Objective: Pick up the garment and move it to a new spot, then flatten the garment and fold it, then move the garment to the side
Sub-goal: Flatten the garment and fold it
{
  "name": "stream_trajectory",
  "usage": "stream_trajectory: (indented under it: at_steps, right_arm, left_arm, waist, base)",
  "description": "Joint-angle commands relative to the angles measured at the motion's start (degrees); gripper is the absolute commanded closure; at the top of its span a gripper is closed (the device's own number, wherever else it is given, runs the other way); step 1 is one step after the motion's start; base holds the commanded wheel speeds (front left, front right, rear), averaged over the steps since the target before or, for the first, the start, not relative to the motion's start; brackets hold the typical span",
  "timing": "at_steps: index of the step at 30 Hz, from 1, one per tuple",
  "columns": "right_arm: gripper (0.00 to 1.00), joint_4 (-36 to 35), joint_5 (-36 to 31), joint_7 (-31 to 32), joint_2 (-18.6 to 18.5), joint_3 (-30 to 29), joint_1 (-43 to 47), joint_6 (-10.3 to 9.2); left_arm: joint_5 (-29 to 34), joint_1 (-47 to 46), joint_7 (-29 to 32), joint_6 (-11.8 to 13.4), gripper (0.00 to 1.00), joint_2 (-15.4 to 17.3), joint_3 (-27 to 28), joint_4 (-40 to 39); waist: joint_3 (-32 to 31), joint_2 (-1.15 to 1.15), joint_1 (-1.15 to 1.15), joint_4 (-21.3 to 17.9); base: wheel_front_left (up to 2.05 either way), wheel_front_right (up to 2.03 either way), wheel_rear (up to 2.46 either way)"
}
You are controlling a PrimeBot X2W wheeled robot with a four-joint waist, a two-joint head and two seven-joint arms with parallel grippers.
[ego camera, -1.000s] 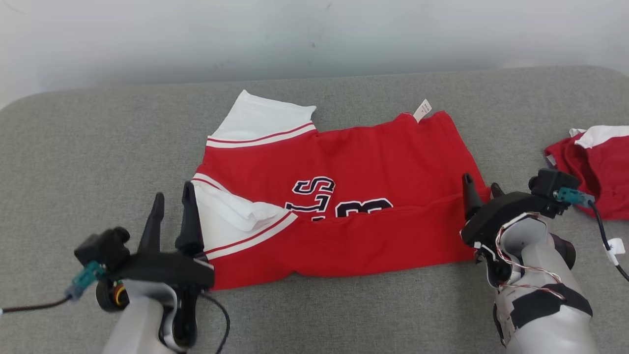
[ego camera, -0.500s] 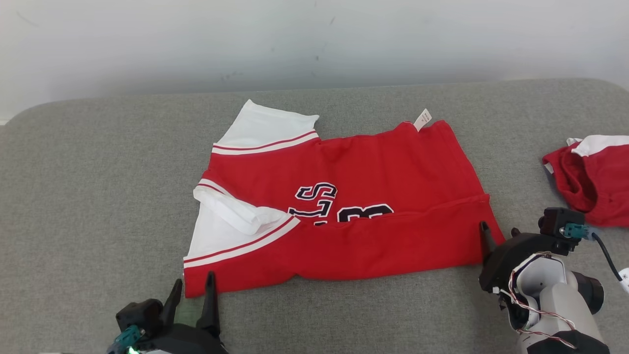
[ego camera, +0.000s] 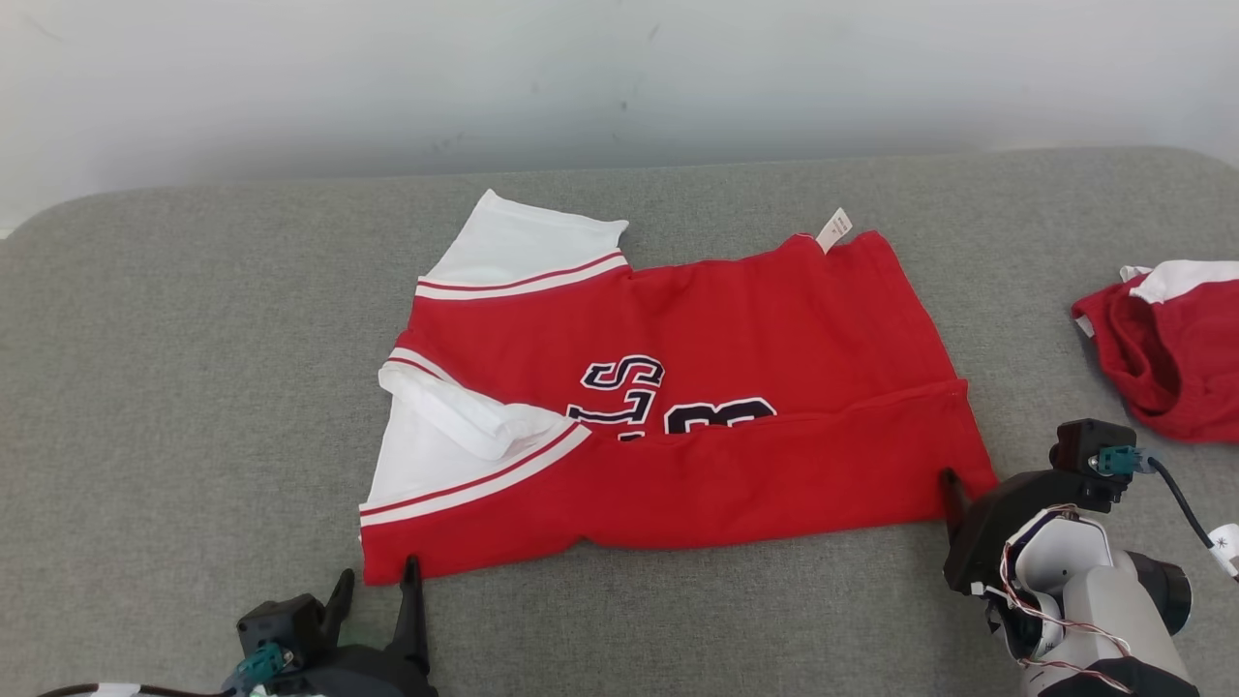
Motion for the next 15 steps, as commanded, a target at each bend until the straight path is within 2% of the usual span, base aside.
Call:
stream_trajectory:
  at_steps: [1,3,4,5,6,15]
  right_arm:
    - [0.00,0.10,0.40,0.25,0.05,0.19,0.65,0.02]
    - [0.00,0.61,1.41,0.81,0.05,0.40,0.44,0.02]
    - [0.00,1.05,2.15,1.15,0.07,0.55,0.23,0.02]
    - [0.51,1.38,2.51,1.43,0.10,0.82,0.02,0.02]
    - [1.00,1.77,3.25,1.43,0.16,1.57,-0.21,0.02]
    - [1.00,1.61,5.93,-0.47,0.07,2.47,0.29,0.02]
  left_arm:
    - [-0.29,-0.02,0.35,-0.05,0.00,0.16,-0.11,0.85]
    - [-0.80,-0.33,1.03,-0.48,0.01,0.20,-0.20,1.76]
    - [-1.21,-0.55,1.38,-0.80,0.55,0.16,-0.24,2.21]
    - [-1.43,-0.77,1.53,-1.10,0.87,0.08,-0.33,2.57]
    - [-1.91,-1.02,1.96,-1.98,1.00,-0.21,-0.55,3.07]
    - [-4.57,-1.67,2.21,-3.76,1.00,-0.53,-0.42,2.99]
  waist:
    - [0.06,0.00,0.00,-0.06]
    - [0.18,0.00,0.00,-0.26]
    - [0.23,0.00,0.00,-0.34]
    - [0.27,0.00,0.00,-0.43]
    - [0.31,0.00,0.00,-0.52]
    - [-1.04,0.00,0.00,-0.22]
  base:
    - [0.00,0.00,0.00]
    - [0.00,0.00,0.00]
    - [0.00,0.00,0.00]
    - [0.00,0.00,0.00]
    - [0.00,0.00,0.00]
    - [0.00,0.00,0.00]
